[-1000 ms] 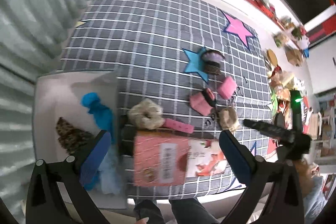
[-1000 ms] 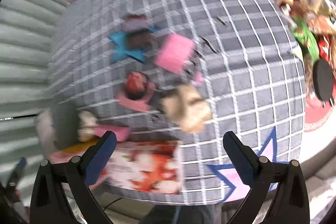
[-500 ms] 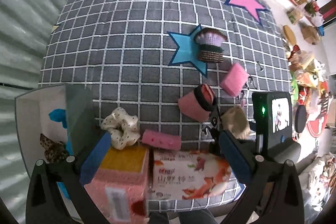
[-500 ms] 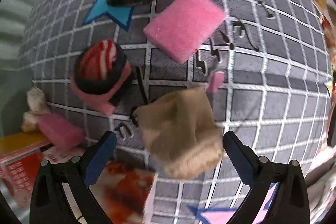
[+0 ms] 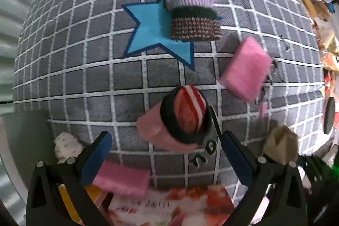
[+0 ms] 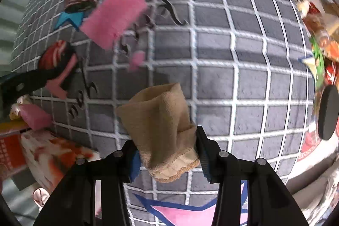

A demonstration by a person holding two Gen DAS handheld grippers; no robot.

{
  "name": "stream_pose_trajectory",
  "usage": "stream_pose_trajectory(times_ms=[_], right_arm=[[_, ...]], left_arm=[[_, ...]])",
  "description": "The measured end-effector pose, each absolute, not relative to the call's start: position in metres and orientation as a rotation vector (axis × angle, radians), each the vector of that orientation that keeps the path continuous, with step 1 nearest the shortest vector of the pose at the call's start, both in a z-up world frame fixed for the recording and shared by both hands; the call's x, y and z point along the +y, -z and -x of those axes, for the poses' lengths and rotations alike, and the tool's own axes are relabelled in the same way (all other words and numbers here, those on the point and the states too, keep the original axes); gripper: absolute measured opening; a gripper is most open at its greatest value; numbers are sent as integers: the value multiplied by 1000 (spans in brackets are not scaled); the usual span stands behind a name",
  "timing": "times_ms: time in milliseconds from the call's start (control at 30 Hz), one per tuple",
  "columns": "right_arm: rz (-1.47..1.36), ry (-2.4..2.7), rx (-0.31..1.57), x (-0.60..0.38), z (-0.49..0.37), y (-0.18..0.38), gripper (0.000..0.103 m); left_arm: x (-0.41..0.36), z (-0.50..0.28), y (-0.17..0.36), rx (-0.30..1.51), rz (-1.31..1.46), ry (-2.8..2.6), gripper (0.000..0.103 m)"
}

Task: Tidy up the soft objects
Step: 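Grasp the striped knit hat with the left tool while the right tool grasps the beige sock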

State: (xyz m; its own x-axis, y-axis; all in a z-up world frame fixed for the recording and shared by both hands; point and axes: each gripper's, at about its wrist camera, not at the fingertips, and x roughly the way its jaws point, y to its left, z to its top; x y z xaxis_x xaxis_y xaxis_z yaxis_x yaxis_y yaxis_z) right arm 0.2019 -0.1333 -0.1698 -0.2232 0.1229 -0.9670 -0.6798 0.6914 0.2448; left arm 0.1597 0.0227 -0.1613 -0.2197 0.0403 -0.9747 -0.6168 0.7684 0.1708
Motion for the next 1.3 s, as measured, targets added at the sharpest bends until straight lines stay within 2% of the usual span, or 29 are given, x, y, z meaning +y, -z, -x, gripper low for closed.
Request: stream_pose_trajectory(times_ms=[267,333,367,433,467,500,533,567,600,633,967,1300], right_arm=[[479,-818,1618,-127,-197,170,51],[478,-825,1612,-117,-190,164,51],[481,-828,1607,-109,-187,164,51],[494,-845,1591,-105,-187,162,51],[497,-850,1588,-106,-186,158,51],[491,-855,1593,-105,-193,156,51],[487,-855,1599,-103,-195,157,51],[474,-852,1611,-102,-196,156,46],[454,-852,1624,-103,-199,155,41],[438,-855,1630,-105,-202,152,37],[313,-876,1591,-114,-231,102,37],[235,-872,1593,-139,-205,76,37]], left_arm=[[31,-158,191,1757,455,-687,101],[32,-159,192,1754,478,-688,100],[31,-160,191,1754,476,-675,96],[29,-165,187,1746,469,-623,83],[27,-171,186,1745,466,-597,70],[23,-177,184,1742,459,-573,52],[20,-182,183,1742,455,-553,42],[17,-186,182,1751,443,-540,31],[15,-188,179,1754,429,-531,29],[12,-191,174,1743,423,-518,28],[-18,-192,95,1616,328,-419,28],[-52,-138,40,1538,269,-337,28]])
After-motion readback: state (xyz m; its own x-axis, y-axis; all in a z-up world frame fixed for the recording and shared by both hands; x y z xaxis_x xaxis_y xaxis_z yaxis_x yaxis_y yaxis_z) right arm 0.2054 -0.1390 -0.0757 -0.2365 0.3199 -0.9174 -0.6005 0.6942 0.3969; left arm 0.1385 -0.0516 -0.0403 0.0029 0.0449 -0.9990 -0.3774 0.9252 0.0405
